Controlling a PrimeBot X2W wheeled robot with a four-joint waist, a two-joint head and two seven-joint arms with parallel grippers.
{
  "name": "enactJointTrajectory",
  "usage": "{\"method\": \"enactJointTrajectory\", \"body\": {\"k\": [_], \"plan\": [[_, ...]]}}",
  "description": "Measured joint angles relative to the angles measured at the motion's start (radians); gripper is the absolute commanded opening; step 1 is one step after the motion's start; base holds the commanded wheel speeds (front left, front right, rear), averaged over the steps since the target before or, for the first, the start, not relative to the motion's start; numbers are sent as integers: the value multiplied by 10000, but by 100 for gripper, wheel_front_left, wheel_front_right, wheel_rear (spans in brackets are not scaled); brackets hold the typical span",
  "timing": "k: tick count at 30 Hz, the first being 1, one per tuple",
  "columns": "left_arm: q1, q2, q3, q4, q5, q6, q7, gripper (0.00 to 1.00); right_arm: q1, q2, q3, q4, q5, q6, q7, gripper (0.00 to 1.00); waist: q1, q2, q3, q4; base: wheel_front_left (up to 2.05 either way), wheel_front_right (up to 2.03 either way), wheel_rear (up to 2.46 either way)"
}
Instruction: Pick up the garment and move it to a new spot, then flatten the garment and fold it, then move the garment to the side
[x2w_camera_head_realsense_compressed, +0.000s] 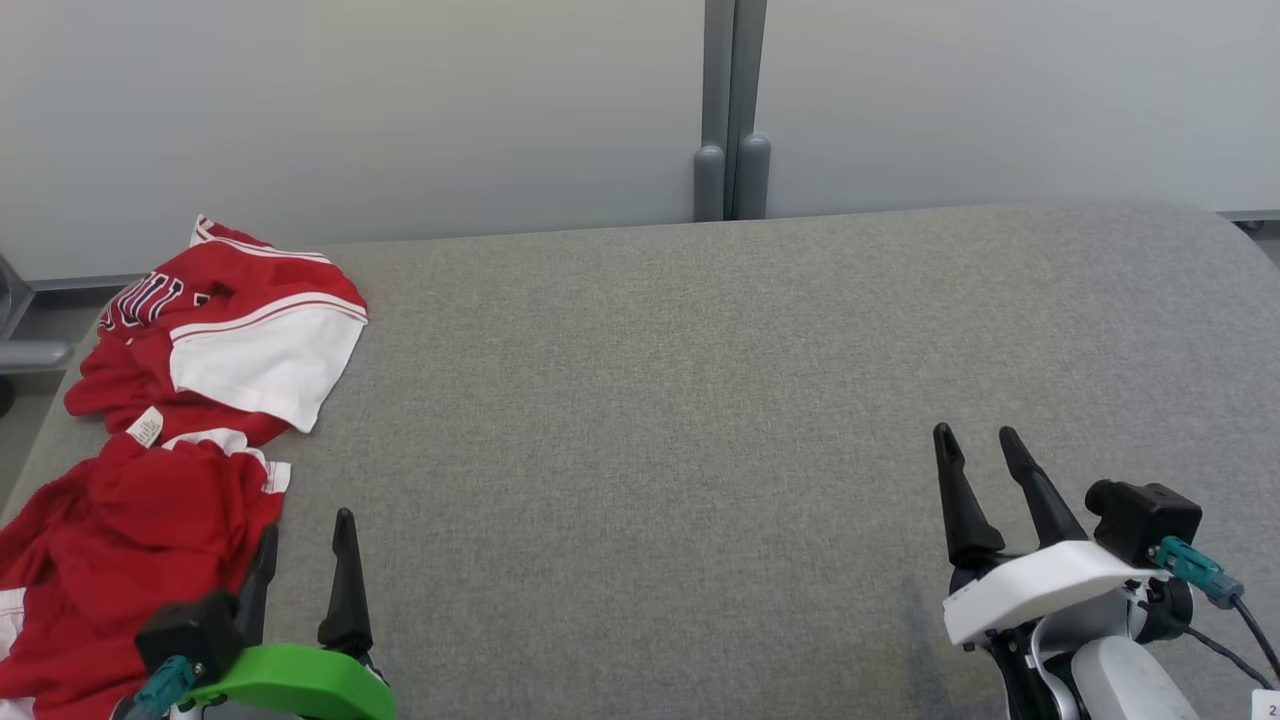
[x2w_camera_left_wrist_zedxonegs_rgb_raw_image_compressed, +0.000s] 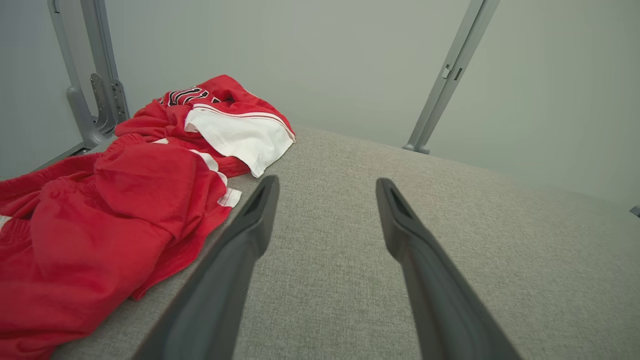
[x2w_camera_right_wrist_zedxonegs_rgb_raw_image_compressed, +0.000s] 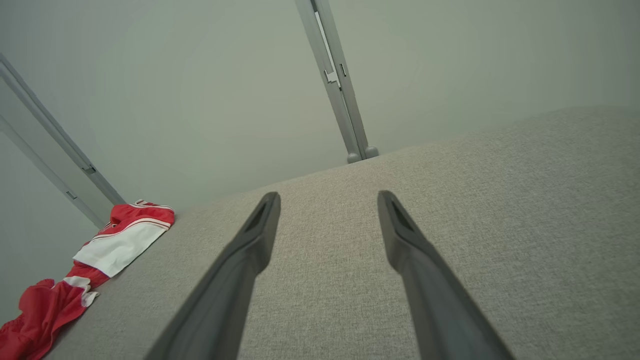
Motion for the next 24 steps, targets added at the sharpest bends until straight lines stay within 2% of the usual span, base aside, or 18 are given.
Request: {"method": "enactJointTrajectory", "body": {"k": [20,24], "plan": [[237,2,-219,-86,2364,355,-675,100,7,-63,581,-188,-2694,-267,-619,100,0,0,-99,-58,0,0,0],[303,2,-219,-79,2516,428,-675,100,8,-63,619,-205,-2945,-267,-686,100,0,0,-87,-72,0,0,0]]}}
